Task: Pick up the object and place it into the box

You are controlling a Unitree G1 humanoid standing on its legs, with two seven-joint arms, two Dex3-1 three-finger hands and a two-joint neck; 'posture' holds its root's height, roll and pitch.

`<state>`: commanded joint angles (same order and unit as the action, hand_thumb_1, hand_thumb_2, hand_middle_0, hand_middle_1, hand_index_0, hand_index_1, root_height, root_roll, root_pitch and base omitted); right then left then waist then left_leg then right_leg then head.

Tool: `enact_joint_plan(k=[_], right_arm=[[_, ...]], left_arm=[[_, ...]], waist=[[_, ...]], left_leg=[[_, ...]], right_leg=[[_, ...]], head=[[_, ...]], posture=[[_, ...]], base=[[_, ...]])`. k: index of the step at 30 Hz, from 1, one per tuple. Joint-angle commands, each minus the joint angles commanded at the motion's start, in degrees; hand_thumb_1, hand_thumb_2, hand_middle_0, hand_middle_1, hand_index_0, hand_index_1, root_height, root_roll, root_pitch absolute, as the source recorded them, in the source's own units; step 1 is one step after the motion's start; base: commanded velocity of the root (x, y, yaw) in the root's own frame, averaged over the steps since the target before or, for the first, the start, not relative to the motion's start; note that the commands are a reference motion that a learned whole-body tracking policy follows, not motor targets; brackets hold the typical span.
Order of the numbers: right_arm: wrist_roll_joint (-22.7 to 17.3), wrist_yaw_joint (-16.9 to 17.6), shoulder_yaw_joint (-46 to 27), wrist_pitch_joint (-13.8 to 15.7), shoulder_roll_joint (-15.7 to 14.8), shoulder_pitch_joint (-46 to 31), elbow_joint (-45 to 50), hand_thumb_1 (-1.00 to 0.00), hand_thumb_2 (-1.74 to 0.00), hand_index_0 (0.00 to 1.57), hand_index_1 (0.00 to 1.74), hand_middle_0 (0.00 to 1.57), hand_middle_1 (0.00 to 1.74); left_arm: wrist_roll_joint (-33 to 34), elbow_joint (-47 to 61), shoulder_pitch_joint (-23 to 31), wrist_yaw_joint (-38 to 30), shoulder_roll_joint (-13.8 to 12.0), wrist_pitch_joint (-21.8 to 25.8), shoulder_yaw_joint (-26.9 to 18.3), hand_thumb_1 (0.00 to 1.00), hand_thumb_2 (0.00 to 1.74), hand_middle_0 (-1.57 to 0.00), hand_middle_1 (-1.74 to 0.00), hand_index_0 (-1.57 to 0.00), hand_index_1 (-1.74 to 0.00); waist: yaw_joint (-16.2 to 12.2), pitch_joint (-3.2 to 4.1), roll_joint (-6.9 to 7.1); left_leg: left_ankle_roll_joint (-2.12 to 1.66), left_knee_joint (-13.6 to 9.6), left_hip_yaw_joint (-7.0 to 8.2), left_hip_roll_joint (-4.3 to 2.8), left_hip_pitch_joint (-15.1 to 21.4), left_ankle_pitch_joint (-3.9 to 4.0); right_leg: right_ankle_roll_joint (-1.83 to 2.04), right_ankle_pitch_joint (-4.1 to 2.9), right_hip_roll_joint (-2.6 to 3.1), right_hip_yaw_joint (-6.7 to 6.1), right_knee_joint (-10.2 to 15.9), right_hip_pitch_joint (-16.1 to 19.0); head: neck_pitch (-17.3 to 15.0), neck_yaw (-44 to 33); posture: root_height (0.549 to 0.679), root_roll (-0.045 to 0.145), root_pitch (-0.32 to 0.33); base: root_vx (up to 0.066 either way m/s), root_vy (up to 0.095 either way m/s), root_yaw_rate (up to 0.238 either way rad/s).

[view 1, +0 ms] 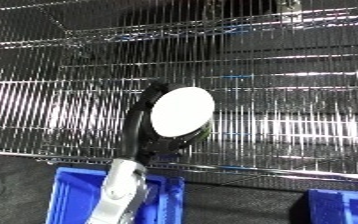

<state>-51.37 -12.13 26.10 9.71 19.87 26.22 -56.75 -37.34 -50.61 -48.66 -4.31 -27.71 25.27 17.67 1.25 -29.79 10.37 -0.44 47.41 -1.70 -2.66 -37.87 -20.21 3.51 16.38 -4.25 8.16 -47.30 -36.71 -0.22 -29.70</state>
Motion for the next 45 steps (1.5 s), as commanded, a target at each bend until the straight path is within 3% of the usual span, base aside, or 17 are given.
enact_joint_plan(k=[5,10,17,21,26,34,37,40,43,45], right_arm=[[2.25,1.87,-0.51,-0.09,0.12,-0.84,-1.47,0.0,0.0,0.0,0.0,0.0,0.0],[1.86,2.01,-2.36,0.29,0.48,-2.64,-3.53,0.0,0.0,0.0,0.0,0.0,0.0],[1.35,0.79,-6.14,1.81,1.03,-5.89,-5.96,0.0,0.0,0.0,0.0,0.0,0.0],[0.97,0.49,-7.92,1.96,1.24,-6.85,-7.1,0.0,0.0,0.0,0.0,0.0,0.0],[0.71,-0.01,-9.72,2.64,1.23,-8.42,-7.64,0.0,0.0,0.0,0.0,0.0,0.0],[0.92,-0.62,-10.58,3.02,2.12,-9.19,-9.01,0.0,0.0,0.0,0.0,0.0,0.0],[0.6,-0.47,-10.6,2.53,2.31,-9.07,-9.5,0.0,0.0,0.0,0.0,0.0,0.0],[-0.09,0.03,-10.24,1.97,1.88,-8.62,-10.11,0.0,0.0,0.0,0.0,0.0,0.0],[-0.13,0.0,-10.14,2.14,0.99,-8.68,-11.19,0.0,0.0,0.0,0.0,0.0,0.0],[0.14,-0.61,-10.31,2.64,0.59,-9.23,-11.92,0.0,0.0,0.0,0.0,0.0,0.0]], left_arm=[[-0.31,3.19,3.57,0.85,-0.48,1.93,-0.44,1.0,1.74,-1.57,-1.74,-1.57,-1.74],[-3.68,8.88,9.1,0.52,-1.86,4.19,-3.36,1.0,1.74,-1.57,-1.74,-1.57,-1.74],[-20.79,19.64,18.99,12.67,-0.64,5.17,-11.94,1.0,1.74,-1.57,-1.74,-1.57,-1.74],[-27.45,23.77,23.91,14.36,1.03,6.78,-16.24,1.0,1.74,-1.57,-1.74,-1.57,-1.74],[-31.57,21.68,28.96,11.33,2.0,9.32,-21.26,1.0,1.74,-1.57,-1.74,-1.57,-1.74],[-36.84,6.16,36.11,7.22,-0.78,9.75,-29.16,1.0,1.74,-1.57,-1.74,-1.57,-1.74],[-35.87,0.37,37.97,6.37,-0.92,7.77,-30.43,1.0,1.74,-1.57,-1.74,-1.57,-1.74],[-33.77,-5.07,38.43,5.84,-0.52,5.21,-30.24,1.0,1.74,-1.57,-1.74,-1.57,-1.74],[-31.22,-10.03,38.11,5.23,-0.16,3.02,-29.16,1.0,1.74,-1.57,-1.74,-1.57,-1.74],[-30.3,-12.81,37.67,5.74,-0.06,1.36,-28.54,1.0,1.74,-1.57,-1.74,-1.57,-1.74]], waist=[[1.14,0.0,-1.26],[2.95,0.0,-3.05],[5.9,0.0,-5.25],[7.37,0.0,-6.34],[8.66,0.0,-7.33],[9.01,0.0,-8.49],[9.24,0.0,-8.64],[9.59,0.0,-8.2],[9.82,0.0,-7.47],[9.84,0.0,-7.0]], left_leg=[[-0.21,-1.54,-0.15,0.48,1.33,0.53],[-0.17,-2.63,-0.44,1.4,2.89,0.81],[-0.06,-3.11,-0.82,2.82,4.36,0.82],[-0.03,-3.51,-1.2,3.84,5.11,0.99],[-0.07,-4.36,-1.75,4.82,6.05,1.42],[-0.15,-5.43,-1.91,5.26,7.58,2.21],[-0.19,-5.79,-1.96,5.4,7.68,2.69],[-0.4,-6.8,-2.22,5.42,7.68,3.65],[-0.83,-8.13,-2.71,5.21,7.88,4.79],[-0.92,-8.73,-2.99,4.96,8.16,5.16]], right_leg=[[-0.17,0.19,-0.63,0.34,0.78,1.12],[-0.47,0.77,-1.51,0.85,0.89,2.4],[-0.9,1.53,-2.96,1.94,0.54,4.07],[-1.14,2.0,-3.55,2.45,0.35,4.9],[-1.3,2.42,-4.03,3.14,0.72,6.19],[-1.98,3.42,-4.01,3.49,1.61,8.25],[-2.26,3.78,-4.02,3.72,1.61,8.61],[-2.45,4.06,-4.0,4.18,1.71,8.94],[-2.56,4.52,-4.13,4.67,1.75,9.69],[-2.58,4.79,-4.32,4.88,1.75,10.24]], head=[[-1.32,2.49],[-2.45,5.85],[-4.82,10.48],[-6.06,10.98],[-6.44,12.68],[-8.42,8.98],[-12.46,4.75],[-20.34,-1.25],[-23.32,-6.19],[-24.62,-9.73]], posture=[[0.625,-0.004,0.136],[0.627,0.007,0.124],[0.629,0.019,0.106],[0.629,0.026,0.097],[0.631,0.03,0.088],[0.633,0.038,0.075],[0.633,0.039,0.074],[0.634,0.039,0.076],[0.634,0.038,0.073],[0.634,0.037,0.069]], base=[[-0.021,-0.013,0.091],[-0.02,0.003,0.129],[-0.021,-0.011,0.159],[-0.002,-0.01,0.142],[0.0,-0.03,0.131],[-0.01,0.005,0.039],[-0.016,0.01,0.085],[-0.021,-0.026,0.098],[0.012,-0.041,0.107],[0.047,-0.026,0.113]])
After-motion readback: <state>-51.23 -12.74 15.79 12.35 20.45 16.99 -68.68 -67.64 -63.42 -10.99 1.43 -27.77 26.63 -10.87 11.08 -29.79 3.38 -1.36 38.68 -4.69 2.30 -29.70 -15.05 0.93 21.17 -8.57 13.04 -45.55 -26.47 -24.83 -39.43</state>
